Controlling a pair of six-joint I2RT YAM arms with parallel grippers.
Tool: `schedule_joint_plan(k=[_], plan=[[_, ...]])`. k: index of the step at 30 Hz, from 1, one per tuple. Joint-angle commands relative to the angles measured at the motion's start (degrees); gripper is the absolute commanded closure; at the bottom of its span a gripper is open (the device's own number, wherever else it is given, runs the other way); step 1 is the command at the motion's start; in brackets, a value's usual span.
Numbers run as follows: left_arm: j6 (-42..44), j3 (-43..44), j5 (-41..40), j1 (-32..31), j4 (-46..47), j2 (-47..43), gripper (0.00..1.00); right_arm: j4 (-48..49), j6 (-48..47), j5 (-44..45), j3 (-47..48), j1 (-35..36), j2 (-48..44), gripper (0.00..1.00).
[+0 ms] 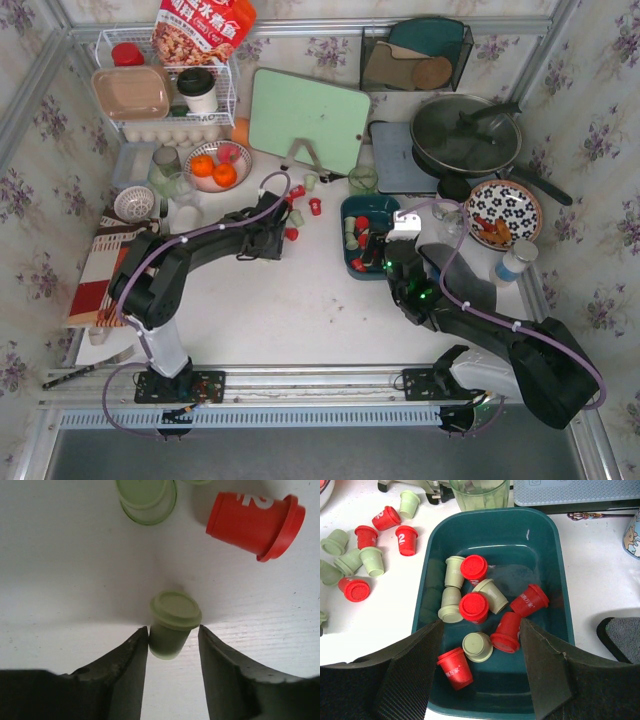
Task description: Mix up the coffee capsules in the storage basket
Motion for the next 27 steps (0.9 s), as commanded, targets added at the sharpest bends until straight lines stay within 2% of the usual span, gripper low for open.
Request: schedule_joint_plan(k=[1, 6, 12, 19, 23, 27], plan=[[0.0, -0.2, 1.9, 0.0, 0.9, 0.6, 0.54, 1.2, -0.3, 0.2, 0.5, 0.1, -0.3, 0.3], [-1.1, -2.4, 2.1, -0.1, 2.0, -1.7, 0.71, 1.2, -0.3, 0.2, 0.4, 0.1, -0.4, 0.3], [-1.3, -2.6, 4.6, -2.4, 4.8, -7.9, 0.72, 1.2, -0.2, 0.4, 0.5, 0.1, -0.4, 0.3], [0.7, 9.3, 11.7, -6.8, 7.8, -5.7, 0.73, 1.3, 0.2, 3.1, -0.4, 0.1, -2.3, 0.3], [0.5, 17.7, 15.8, -9.1, 9.7, 2.0, 0.72, 3.3, 0.6, 5.0, -3.0, 0.1, -6.2, 0.3], [0.6, 27.9, 16.3, -11.6, 7.8, 10.5, 0.68, 4.7, 0.8, 5.4, -4.6, 0.1, -9.4, 0.3]])
